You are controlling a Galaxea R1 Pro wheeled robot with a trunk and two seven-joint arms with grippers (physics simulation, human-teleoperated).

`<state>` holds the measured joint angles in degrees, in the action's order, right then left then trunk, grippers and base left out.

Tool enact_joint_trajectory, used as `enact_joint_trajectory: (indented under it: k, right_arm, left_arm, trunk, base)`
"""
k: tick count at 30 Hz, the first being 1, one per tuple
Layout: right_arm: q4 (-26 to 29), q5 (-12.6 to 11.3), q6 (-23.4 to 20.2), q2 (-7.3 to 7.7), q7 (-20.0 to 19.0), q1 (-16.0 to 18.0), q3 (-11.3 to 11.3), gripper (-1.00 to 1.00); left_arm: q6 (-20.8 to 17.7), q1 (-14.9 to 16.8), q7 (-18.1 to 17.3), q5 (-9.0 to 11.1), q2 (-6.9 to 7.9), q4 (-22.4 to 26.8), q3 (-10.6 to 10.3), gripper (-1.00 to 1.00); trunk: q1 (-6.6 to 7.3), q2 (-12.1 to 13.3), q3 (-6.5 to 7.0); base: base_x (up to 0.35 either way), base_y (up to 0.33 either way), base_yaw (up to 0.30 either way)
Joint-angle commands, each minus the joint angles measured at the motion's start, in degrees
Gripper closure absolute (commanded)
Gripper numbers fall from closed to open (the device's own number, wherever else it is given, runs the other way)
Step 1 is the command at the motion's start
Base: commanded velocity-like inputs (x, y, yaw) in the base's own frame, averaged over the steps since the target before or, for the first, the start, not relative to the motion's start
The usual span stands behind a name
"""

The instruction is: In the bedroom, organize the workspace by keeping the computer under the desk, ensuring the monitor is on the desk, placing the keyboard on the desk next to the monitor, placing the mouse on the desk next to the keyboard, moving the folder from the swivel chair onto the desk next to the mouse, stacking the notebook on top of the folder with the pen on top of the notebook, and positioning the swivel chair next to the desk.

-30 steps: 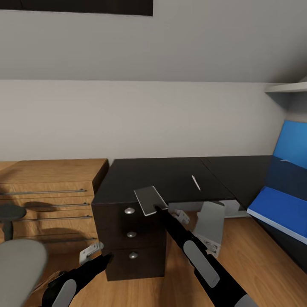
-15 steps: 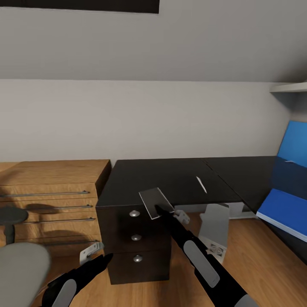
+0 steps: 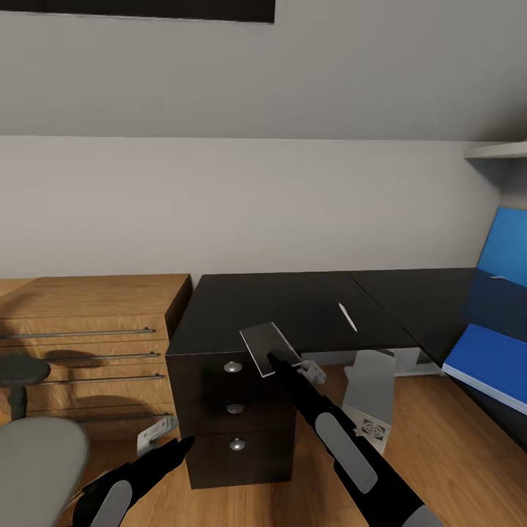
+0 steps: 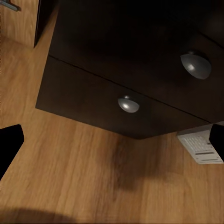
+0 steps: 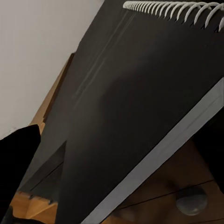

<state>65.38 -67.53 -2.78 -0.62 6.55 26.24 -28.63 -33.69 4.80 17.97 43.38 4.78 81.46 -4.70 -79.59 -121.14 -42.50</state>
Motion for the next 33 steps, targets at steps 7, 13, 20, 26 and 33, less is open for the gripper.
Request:
enact_joint_trajectory:
  k: [7,13,20,26,33]
  right_arm:
    - [0.1,-0.2,-0.1,0.07,0.4,0.0,0.0,1.00]
    - [0.1,-0.2,-0.1,0.09,0.4,0.0,0.1,1.00]
    - [0.1,-0.2,-0.1,0.16,0.3,0.0,0.1,1.00]
    - [0.1,-0.2,-0.1,0.23,0.3,0.0,0.1,1.00]
    - [0.4,-0.2,0.2,0.42,0.2,0.0,0.0,1.00]
  left_arm:
    - [-0.1,0.0,0.6,0.6,0.02,-0.1,-0.1,-1.00]
    - [0.0,0.0,0.6,0.6,-0.03,-0.7,-0.4,-1.00]
    - [0.0,0.0,0.6,0.5,-0.03,-1.2,-1.2,-1.00]
    - [0.0,0.0,0.6,0.5,-0.03,-1.2,-1.3,-1.00]
    - [0.0,0.0,0.7,0.5,-0.03,-1.2,-1.3,-1.00]
  trunk:
    - [0.01,0.0,-0.06]
    - [0.01,0.0,-0.06]
    - [0.01,0.0,-0.06]
    - [1.11,2.0,0.83]
    - [2.64,4.8,2.09]
  base:
    - [0.000,0.000,0.000]
    - [0.000,0.000,0.000]
    - [0.000,0.000,0.000]
    - [0.000,0.000,0.000]
    - [0.000,0.000,0.000]
